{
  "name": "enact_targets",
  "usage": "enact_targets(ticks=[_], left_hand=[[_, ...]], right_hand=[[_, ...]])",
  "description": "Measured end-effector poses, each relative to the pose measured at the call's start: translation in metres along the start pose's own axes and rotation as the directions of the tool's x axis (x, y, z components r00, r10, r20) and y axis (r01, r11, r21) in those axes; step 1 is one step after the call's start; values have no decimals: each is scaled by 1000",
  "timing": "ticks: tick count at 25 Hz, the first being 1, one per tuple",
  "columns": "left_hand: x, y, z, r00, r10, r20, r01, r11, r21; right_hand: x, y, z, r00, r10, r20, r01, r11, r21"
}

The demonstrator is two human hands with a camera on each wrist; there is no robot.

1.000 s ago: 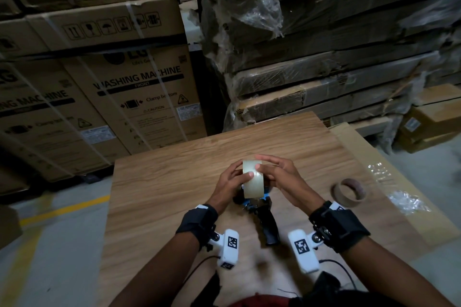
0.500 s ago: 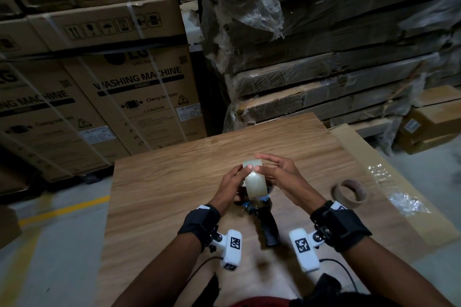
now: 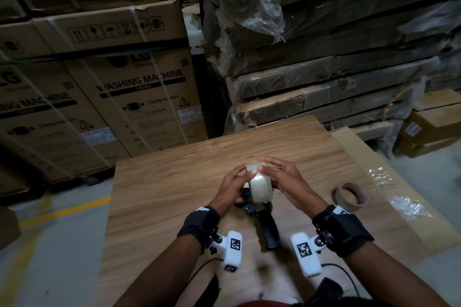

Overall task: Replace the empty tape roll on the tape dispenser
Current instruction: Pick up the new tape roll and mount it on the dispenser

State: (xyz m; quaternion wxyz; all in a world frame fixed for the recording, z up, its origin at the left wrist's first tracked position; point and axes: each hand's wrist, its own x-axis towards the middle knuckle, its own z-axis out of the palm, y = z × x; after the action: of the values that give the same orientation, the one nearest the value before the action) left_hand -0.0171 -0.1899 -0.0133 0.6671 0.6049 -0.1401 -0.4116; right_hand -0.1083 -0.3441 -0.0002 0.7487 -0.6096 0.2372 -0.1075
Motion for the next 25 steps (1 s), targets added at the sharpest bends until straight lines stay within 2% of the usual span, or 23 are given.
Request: enact_targets(ticks=[3,5,9,11,15,18,21,23,25], left_hand=[[1,-1,3,997,-72,-39,72,997,3],[0,-1,3,998,-55,-43,55,998,16],[0,-5,-2,996,55,68,-57,998,38],[0,-6,-4,991,63,116,-70,996,59],[-2,-1,2,999,-4,39,2,999,40],[1,-3,4,995,-90,-51,91,995,26],[4,-8,2,984,-151,-92,155,987,42],[3,-8,1,982,-178,-66,178,984,-7],[-1,-7,2,988,-154,27,156,984,-83]], right_hand=[[-1,0,0,999,-7,53,8,1000,-25],[-2,0,-1,998,9,64,-9,1000,-5],[-4,2,1,998,47,-49,-45,998,49],[-4,4,0,996,63,-65,-58,996,73],[-4,6,-3,998,61,-33,-58,996,67],[-10,0,-4,996,46,74,-49,998,29],[-16,-3,-5,981,25,192,-26,1000,3],[-17,-1,-5,981,7,195,-3,1000,-22],[-17,-2,-3,994,-7,110,11,999,-35]])
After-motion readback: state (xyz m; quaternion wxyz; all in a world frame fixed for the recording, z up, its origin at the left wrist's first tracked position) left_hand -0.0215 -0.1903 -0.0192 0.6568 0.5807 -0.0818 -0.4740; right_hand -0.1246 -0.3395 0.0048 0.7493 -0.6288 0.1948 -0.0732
